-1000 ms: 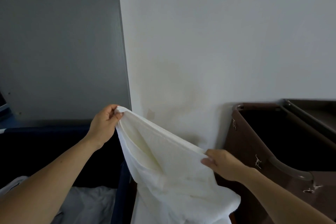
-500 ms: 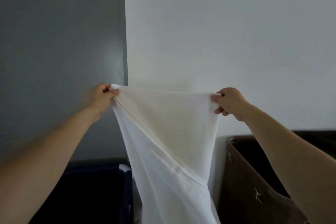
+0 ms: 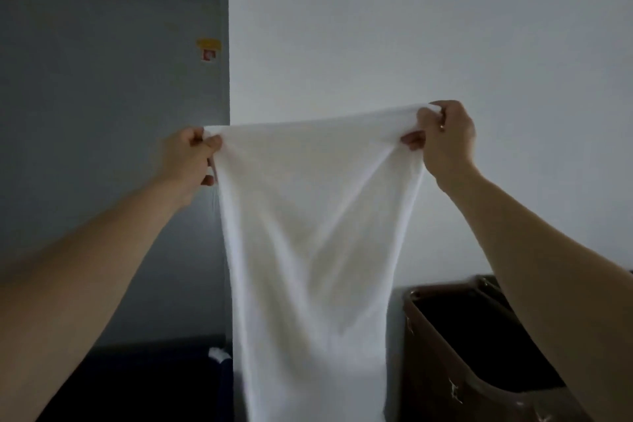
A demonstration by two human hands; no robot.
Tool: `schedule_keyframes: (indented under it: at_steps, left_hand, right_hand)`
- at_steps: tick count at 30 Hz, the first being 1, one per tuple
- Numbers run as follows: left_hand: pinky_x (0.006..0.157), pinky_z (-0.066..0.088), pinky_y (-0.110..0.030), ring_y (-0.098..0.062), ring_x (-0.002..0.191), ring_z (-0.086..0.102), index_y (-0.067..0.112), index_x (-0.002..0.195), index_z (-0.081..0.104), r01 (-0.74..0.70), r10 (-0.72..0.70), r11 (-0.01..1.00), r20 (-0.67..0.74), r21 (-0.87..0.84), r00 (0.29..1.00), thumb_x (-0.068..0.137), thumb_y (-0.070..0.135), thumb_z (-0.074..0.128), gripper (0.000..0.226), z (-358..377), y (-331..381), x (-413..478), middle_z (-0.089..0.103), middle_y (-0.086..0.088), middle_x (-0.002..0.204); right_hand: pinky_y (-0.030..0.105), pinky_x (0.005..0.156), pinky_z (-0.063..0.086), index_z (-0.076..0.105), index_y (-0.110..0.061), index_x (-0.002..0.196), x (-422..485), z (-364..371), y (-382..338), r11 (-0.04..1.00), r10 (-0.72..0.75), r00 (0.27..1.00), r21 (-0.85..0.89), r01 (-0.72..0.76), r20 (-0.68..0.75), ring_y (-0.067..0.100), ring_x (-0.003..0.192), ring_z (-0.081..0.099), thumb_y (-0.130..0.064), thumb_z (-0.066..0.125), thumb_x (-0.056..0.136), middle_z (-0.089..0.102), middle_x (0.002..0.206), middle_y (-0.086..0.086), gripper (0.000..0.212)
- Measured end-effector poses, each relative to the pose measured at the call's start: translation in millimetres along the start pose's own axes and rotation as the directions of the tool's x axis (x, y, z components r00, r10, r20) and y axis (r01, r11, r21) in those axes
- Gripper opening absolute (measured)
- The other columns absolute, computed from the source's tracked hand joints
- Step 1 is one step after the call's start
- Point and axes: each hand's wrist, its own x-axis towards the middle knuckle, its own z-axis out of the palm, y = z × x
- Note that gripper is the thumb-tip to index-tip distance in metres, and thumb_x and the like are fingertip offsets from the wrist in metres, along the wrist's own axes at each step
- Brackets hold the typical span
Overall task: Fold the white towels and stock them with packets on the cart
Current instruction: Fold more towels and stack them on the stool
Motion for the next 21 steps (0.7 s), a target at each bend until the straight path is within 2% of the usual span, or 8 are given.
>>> schedule_keyframes:
  at_steps: [3,6,9,12,14,15,17,21]
  left_hand:
    - [0.035,0.044,-0.017,-0.013,0.068,0.052,0.018,0.1,0.052,0.008,-0.012,0.999,-0.094,-0.044,0.996,0.1,0.024,0.055,0.006,10,17,-17,0.054,0.002,0.086]
    - [0.034,0.037,-0.015,-0.013,0.064,0.047,0.019,0.117,0.05,0.055,-0.05,0.997,-0.104,0.048,0.993,0.101,0.024,0.055,0.018,12,14,-39,0.054,0.0,0.09]
    - [0.045,0.033,-0.023,-0.016,0.066,0.049,0.014,0.129,0.051,0.104,-0.09,0.987,-0.11,0.12,0.99,0.099,0.028,0.059,0.034,8,-5,-65,0.056,-0.006,0.107]
    - [0.036,0.029,-0.019,-0.017,0.066,0.048,0.012,0.125,0.052,0.226,-0.219,0.97,-0.08,0.085,0.972,0.098,0.027,0.06,0.031,4,-16,-90,0.057,-0.007,0.102]
    - [0.033,0.041,-0.02,-0.018,0.071,0.051,0.014,0.11,0.054,0.282,-0.283,0.959,-0.025,-0.031,0.959,0.099,0.02,0.058,0.013,2,-18,-107,0.055,-0.007,0.098]
    - [0.036,0.05,-0.024,-0.018,0.077,0.054,0.014,0.105,0.054,0.302,-0.303,0.946,0.013,-0.119,0.953,0.1,0.016,0.056,0.006,2,-17,-116,0.055,-0.006,0.098]
    - [0.046,0.058,-0.032,-0.021,0.085,0.058,0.01,0.108,0.054,0.326,-0.315,0.916,0.082,-0.232,0.945,0.1,0.011,0.054,0.008,0,-14,-135,0.057,-0.006,0.099]
    - [0.053,0.06,-0.037,-0.028,0.096,0.055,0.012,0.107,0.056,0.339,-0.324,0.931,0.12,-0.134,0.938,0.101,0.013,0.052,0.007,-11,-25,-168,0.052,-0.01,0.108]
  right_hand:
    - [0.047,0.078,0.058,0.049,-0.031,0.087,-5,-18,-7,1.0,-0.002,1.0,0.031,0.003,-0.007,0.025,0.072,0.072,-0.02,0.048,0.097,0.065,0.072,-0.007,0.016]
    - [0.048,0.076,0.059,0.052,-0.026,0.088,-13,-36,4,0.995,0.1,0.991,0.007,-0.101,0.085,0.028,0.069,0.07,-0.018,0.051,0.096,0.067,0.071,0.003,0.011]
    - [0.04,0.07,0.06,0.055,-0.02,0.096,-30,-56,16,0.99,0.132,0.984,-0.056,-0.126,0.117,0.023,0.064,0.069,-0.02,0.051,0.096,0.07,0.071,0.008,0.004]
    - [0.035,0.063,0.058,0.056,-0.013,0.104,-54,-68,30,0.981,0.174,0.967,-0.116,-0.155,0.184,0.02,0.061,0.069,-0.02,0.051,0.097,0.071,0.072,0.011,0.011]
    - [0.038,0.065,0.059,0.056,-0.018,0.101,-65,-74,37,0.977,0.2,0.958,-0.114,-0.179,0.204,0.025,0.065,0.071,-0.02,0.052,0.097,0.071,0.069,0.01,0.006]
    - [0.039,0.067,0.06,0.056,-0.02,0.099,-69,-77,39,0.975,0.214,0.956,-0.108,-0.196,0.2,0.027,0.066,0.072,-0.02,0.052,0.098,0.071,0.069,0.009,0.004]
    - [0.041,0.069,0.06,0.056,-0.021,0.094,-77,-83,43,0.966,0.252,0.949,-0.103,-0.236,0.19,0.028,0.067,0.072,-0.019,0.052,0.097,0.071,0.071,0.009,0.005]
    - [0.045,0.066,0.06,0.058,-0.013,0.092,-97,-94,61,0.923,0.381,0.887,-0.167,-0.347,0.262,0.033,0.064,0.072,-0.015,0.055,0.097,0.068,0.067,0.012,0.006]
